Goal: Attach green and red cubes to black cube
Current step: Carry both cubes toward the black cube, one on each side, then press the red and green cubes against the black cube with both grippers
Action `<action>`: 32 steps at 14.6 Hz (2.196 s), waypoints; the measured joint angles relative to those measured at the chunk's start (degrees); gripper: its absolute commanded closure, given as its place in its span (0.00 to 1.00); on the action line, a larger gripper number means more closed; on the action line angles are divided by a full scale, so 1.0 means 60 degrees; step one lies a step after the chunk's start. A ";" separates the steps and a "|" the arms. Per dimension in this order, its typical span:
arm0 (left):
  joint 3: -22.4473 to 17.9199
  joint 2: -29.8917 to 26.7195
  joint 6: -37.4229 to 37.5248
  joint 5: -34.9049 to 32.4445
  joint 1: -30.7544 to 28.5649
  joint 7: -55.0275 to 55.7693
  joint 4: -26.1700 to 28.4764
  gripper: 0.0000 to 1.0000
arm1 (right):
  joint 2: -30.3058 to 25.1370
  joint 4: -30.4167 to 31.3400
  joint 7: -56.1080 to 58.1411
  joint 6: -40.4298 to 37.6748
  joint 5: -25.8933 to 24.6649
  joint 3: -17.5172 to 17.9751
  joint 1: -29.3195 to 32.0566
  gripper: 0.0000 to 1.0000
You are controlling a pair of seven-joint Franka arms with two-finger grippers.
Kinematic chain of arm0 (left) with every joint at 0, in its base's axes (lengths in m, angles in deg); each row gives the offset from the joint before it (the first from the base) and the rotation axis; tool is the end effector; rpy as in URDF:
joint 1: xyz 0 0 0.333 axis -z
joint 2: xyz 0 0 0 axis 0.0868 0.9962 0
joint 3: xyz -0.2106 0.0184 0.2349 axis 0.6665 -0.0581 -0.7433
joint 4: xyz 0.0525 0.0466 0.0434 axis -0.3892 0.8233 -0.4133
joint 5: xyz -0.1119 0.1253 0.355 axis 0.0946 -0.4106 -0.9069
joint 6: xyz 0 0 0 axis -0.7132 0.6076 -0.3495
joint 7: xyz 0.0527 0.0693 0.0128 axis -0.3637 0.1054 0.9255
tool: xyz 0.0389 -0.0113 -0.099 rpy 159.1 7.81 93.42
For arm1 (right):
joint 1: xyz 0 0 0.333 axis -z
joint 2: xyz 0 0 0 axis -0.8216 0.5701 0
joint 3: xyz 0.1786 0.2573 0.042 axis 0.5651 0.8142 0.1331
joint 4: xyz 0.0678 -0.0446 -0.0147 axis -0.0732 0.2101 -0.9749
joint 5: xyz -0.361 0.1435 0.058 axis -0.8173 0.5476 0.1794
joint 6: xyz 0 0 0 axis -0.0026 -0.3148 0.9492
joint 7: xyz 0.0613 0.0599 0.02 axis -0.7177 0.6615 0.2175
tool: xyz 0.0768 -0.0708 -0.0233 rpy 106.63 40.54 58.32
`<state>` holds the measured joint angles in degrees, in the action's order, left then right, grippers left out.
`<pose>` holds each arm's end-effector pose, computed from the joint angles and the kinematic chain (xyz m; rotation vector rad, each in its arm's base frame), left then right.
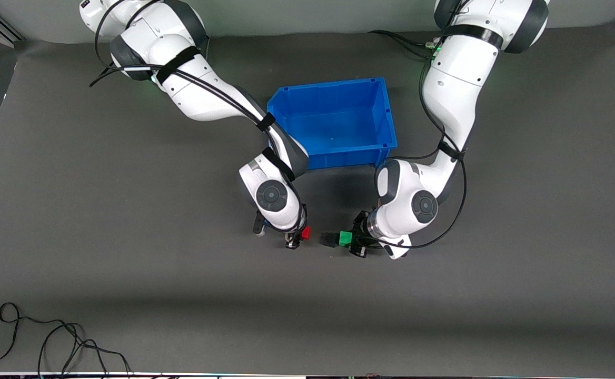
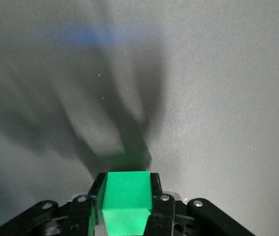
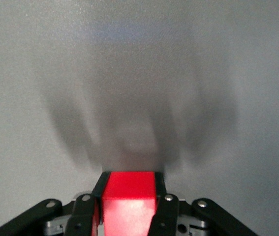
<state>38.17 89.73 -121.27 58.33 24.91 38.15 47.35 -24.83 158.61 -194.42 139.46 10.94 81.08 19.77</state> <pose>0.6270 -0.3537 0.1753 2.1288 1.7766 -0.3379 0.6130 0.4555 0.1699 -1.8665 2.4362 0.0995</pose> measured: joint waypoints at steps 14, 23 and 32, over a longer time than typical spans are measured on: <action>-0.0046 0.0212 -0.1210 -0.0026 0.0754 0.1555 -0.0094 0.81 | 0.0348 -0.0641 0.0000 -0.0448 -0.0428 -0.0046 -0.0266 1.00; -0.0061 0.0236 -0.1211 -0.0379 0.0760 0.1600 -0.0102 0.77 | 0.0352 -0.0649 0.0000 -0.0446 -0.0435 -0.0023 -0.0292 1.00; -0.0171 0.0235 -0.0977 -0.0438 0.0661 0.2076 -0.0119 0.00 | 0.0411 -0.0758 0.0004 -0.0383 -0.0435 -0.0012 -0.0286 1.00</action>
<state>37.14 91.14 -127.14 55.70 28.88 50.61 46.64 -22.36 154.06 -194.40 137.16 8.33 81.00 18.05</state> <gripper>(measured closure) 0.419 0.608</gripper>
